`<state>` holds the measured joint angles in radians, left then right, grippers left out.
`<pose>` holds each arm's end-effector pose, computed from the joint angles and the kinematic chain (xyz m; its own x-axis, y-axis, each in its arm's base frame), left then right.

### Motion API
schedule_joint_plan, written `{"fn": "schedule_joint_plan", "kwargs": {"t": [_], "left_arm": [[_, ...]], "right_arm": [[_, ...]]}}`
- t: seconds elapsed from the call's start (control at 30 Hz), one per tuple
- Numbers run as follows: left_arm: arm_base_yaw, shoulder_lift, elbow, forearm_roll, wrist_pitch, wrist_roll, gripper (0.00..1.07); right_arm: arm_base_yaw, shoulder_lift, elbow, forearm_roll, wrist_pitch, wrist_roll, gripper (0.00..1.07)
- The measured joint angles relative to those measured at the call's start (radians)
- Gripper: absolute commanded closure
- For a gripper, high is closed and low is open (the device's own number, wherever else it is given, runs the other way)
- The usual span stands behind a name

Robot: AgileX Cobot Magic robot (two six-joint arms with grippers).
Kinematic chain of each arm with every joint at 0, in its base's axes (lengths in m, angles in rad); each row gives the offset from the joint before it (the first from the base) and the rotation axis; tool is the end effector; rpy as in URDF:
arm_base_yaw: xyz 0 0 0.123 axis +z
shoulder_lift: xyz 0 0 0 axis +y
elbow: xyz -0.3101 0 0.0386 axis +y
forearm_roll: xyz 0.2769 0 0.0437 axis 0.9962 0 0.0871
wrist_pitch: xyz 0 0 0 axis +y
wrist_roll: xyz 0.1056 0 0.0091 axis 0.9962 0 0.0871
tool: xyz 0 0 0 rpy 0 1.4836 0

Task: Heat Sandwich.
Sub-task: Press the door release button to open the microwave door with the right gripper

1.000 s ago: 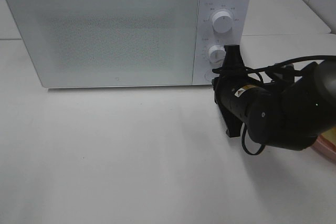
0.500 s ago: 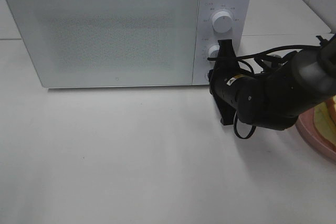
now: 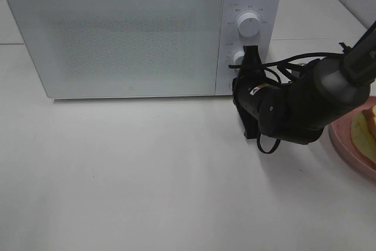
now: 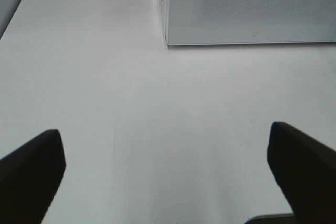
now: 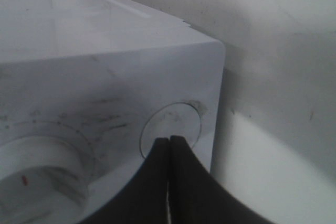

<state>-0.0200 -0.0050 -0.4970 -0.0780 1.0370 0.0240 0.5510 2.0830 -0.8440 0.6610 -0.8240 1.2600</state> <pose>0.0066 -0.0072 0.2858 -0.4329 -0.0071 -0.9014 0.0736 0.9964 -0.0432 0.3679 0.1701 0.0859 -0.0552 0.9979 -0.0339 0.3827 0.0525 0.9224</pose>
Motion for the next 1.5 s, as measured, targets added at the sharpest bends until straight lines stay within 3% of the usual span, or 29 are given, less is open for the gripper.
{"fn": "schedule_joint_plan", "kwargs": {"t": [1.5], "left_arm": [[0.000, 0.000, 0.000, 0.000, 0.000, 0.000, 0.06]], "right_arm": [[-0.017, 0.045, -0.037, -0.006, -0.034, 0.000, 1.07]]}}
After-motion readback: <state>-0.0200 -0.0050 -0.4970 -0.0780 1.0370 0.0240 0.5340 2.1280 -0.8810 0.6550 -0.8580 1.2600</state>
